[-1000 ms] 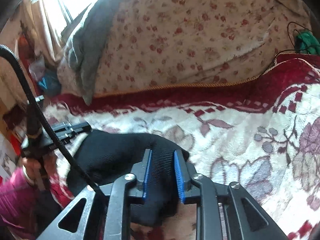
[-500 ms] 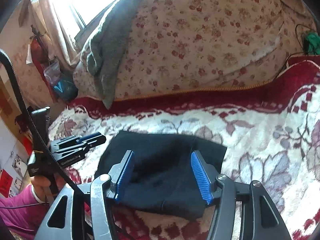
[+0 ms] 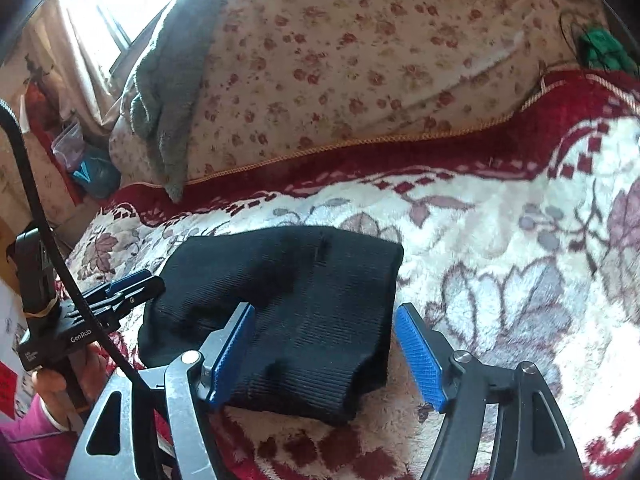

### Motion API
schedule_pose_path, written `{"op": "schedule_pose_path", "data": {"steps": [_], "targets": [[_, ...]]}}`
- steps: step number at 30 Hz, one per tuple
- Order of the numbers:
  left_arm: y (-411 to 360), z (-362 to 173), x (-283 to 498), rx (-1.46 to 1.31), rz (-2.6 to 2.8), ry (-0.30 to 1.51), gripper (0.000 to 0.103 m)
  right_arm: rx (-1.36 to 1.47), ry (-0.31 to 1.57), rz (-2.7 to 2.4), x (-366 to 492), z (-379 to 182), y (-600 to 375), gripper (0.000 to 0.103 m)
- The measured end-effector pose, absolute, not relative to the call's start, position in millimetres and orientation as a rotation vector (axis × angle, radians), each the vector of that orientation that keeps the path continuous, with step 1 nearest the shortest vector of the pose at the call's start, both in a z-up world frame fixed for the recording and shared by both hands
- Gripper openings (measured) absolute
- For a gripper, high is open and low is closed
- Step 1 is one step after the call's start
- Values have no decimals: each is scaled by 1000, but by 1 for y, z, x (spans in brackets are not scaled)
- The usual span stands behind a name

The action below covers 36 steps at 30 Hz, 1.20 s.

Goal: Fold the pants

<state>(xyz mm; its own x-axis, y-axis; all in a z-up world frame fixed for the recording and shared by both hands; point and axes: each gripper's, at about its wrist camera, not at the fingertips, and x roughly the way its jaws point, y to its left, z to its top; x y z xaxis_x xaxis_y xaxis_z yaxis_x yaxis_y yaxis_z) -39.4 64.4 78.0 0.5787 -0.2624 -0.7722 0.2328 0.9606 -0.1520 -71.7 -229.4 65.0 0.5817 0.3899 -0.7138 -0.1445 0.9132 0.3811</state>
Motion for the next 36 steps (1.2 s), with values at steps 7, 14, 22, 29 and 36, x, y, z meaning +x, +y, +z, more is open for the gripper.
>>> {"op": "schedule_pose_path", "data": {"steps": [7,14,22,29,36], "targets": [[60,68,-32,-73,-296,932,52,368,951,346,-60,42,-230,70],[51,47,-23,-107,-300,995,70,456,995,401,-44,19,-231,76],[62,25,-19,-239,-280,1017,92,480,987,480,-37,9,-227,96],[63,21,-30,-250,-292,930,93,432,983,489,-34,9,-220,84],[63,23,-23,-250,-319,978,85,485,936,517,-41,11,-230,61]]}}
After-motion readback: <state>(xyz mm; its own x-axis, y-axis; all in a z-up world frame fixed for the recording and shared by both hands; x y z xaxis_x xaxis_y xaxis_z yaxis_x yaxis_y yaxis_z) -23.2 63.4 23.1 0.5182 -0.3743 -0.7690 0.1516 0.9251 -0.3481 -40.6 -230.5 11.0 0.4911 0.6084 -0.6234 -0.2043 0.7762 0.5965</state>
